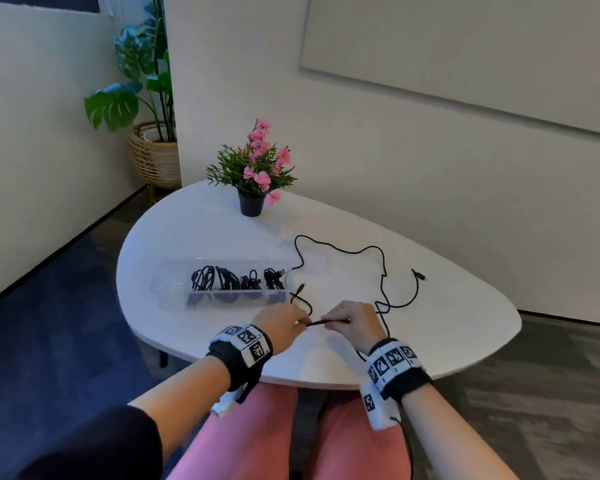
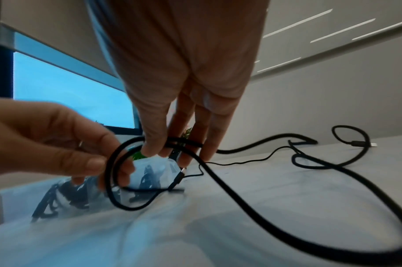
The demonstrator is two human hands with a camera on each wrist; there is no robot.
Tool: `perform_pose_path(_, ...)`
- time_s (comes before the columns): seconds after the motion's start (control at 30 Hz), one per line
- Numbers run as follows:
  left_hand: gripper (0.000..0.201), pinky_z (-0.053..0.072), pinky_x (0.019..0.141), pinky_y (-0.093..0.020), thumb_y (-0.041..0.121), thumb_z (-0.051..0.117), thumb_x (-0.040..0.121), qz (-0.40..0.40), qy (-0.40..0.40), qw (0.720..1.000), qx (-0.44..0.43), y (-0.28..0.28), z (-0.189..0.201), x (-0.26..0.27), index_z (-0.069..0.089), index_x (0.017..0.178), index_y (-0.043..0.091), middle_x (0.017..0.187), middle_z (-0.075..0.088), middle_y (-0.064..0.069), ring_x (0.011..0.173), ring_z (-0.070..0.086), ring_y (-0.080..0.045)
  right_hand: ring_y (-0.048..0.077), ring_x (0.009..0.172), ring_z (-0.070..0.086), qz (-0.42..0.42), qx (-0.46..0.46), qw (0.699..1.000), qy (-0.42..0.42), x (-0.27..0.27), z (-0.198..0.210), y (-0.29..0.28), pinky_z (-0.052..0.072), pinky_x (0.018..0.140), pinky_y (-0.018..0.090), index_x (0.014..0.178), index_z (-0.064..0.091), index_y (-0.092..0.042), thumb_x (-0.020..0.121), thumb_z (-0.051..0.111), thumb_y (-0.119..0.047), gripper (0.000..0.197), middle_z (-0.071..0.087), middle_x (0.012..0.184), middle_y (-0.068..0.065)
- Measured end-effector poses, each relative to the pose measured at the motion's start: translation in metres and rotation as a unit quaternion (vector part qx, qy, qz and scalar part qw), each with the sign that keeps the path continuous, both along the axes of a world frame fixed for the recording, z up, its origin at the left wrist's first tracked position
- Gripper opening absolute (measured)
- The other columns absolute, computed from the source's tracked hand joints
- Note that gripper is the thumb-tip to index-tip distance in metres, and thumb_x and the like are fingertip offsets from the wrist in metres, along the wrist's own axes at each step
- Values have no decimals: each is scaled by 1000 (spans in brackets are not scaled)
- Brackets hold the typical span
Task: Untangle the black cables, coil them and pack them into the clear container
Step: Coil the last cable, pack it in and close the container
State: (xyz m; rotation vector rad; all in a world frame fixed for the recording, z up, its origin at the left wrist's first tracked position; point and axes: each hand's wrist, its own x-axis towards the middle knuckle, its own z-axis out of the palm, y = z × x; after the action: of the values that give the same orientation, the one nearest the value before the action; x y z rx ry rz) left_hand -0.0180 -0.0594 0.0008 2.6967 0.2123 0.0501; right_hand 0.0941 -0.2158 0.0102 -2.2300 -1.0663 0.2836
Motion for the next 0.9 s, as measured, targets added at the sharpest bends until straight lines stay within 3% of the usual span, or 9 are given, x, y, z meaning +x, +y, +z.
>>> perform_pose_path(0.07,24,50,80,-34,29,46,96,8,-24,1000,-4,-1,1,2,63,110,20,108,66,-1,93,60,-19,12,78,64,-30,48,998,10,5,2,-7,45,70,6,86,77,-9,74,76,-6,12,72,85,6)
perform_pose_path(0.3,13,47,77,-22,24,58,91,69,-168,976,-118,4,5,6,67,97,16,93,66,3,83,57,-9,10,75,59,-108,63,992,2,31,-3,-29,41,69,3,87,76,-5,76,75,-8,11,66,80,3)
perform_pose_path(0.37,12,44,74,-12,22,62,89,112,-189,964,-151,10,10,3,69,95,14,88,66,6,79,58,-6,12,78,59,-165,89,982,-1,40,-4,-41,42,73,12,89,75,-6,78,73,-9,11,65,80,1)
perform_pose_path(0.47,8,48,75,-11,20,66,86,169,-207,941,-206,16,16,-2,70,92,16,79,65,10,74,60,1,18,75,61,-242,137,960,24,51,-2,-51,48,76,27,87,73,-6,83,69,-13,9,67,77,3)
perform_pose_path(0.57,5,43,65,0,19,69,84,216,-233,919,-233,21,20,-2,71,89,17,72,63,16,70,58,7,20,68,61,-278,171,944,43,58,3,-49,55,74,34,81,69,-9,89,61,-14,13,67,71,7)
perform_pose_path(0.7,7,43,60,-1,20,70,83,259,-259,890,-270,29,27,-4,72,88,17,71,64,16,67,59,5,23,60,57,-325,185,925,67,67,9,-42,58,65,40,76,67,-8,92,56,-18,22,64,67,9)
perform_pose_path(0.8,6,43,61,-4,23,69,84,288,-288,875,-261,34,35,-7,72,87,18,72,66,11,65,58,6,33,68,62,-360,160,915,86,77,10,-40,57,72,44,83,69,-4,91,52,-18,23,66,72,15)
perform_pose_path(0.87,9,45,65,-8,24,69,84,315,-311,860,-254,43,37,-9,72,88,17,78,70,4,67,61,-1,35,67,61,-411,169,887,122,86,11,-43,55,72,43,85,67,1,90,49,-14,24,66,72,20)
perform_pose_path(0.9,9,51,69,-15,25,68,85,324,-318,852,-262,48,37,-10,71,89,17,80,71,1,69,63,-7,32,60,58,-440,186,865,155,91,11,-46,54,66,40,86,65,2,90,48,-12,22,63,68,19)
